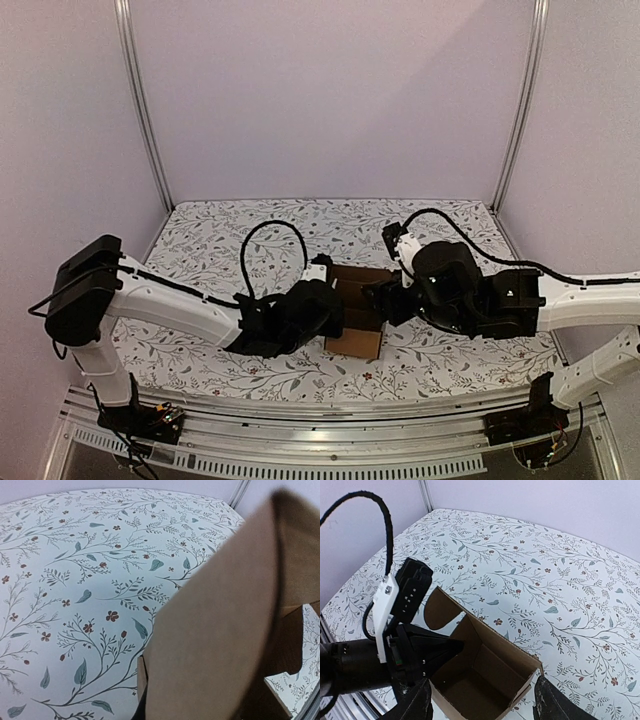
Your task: Fold the paper box
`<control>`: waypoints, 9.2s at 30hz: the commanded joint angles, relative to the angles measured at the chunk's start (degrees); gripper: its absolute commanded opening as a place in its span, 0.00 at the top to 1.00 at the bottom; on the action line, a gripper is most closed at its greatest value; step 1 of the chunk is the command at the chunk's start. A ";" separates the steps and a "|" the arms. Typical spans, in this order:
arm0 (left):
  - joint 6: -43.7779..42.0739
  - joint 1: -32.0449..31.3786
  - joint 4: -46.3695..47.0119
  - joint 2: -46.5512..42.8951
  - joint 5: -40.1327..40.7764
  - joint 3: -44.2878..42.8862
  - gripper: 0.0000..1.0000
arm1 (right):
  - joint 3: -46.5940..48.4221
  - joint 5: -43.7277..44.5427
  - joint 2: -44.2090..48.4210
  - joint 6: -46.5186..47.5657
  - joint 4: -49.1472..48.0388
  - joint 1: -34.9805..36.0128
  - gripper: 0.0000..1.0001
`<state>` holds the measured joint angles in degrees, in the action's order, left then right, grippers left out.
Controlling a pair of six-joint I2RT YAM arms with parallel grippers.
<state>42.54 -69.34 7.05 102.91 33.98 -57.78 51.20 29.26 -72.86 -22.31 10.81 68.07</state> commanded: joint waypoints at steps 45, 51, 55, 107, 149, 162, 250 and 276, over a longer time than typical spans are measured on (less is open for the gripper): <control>-24.55 -8.74 26.03 26.37 24.95 -7.59 1.00 | -0.32 -9.86 -13.54 -4.75 -4.57 -12.34 1.00; -24.22 -9.68 25.46 22.97 25.15 -5.67 0.72 | -2.32 -9.82 -15.04 -6.20 -5.79 -12.34 1.00; -23.53 -10.85 24.84 19.15 24.83 -3.35 0.50 | -3.35 -9.95 -15.80 -7.20 -6.72 -12.24 1.00; -19.13 13.63 -15.72 10.30 -35.41 -22.17 0.34 | -10.40 -8.71 4.70 -2.95 10.19 -13.77 0.22; -8.23 18.98 -11.30 8.91 -47.57 -9.78 0.48 | -2.79 -25.79 -15.86 -27.24 -4.99 -19.52 0.26; -0.83 19.07 -10.64 -0.27 -40.73 -0.34 0.44 | -0.71 -35.54 -22.18 -18.25 -5.39 -22.28 0.36; 30.93 19.33 34.60 8.37 -59.33 12.49 0.27 | -14.21 -38.95 -17.73 -20.52 -15.38 -24.24 1.00; 36.50 25.89 43.49 3.03 -75.48 17.43 0.70 | -4.71 -46.76 -2.91 4.15 -9.01 -24.48 0.01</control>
<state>75.16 -46.52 42.85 108.73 -33.74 -43.13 44.38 -13.69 -78.56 -29.52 -1.93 43.53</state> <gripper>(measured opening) 0.635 0.977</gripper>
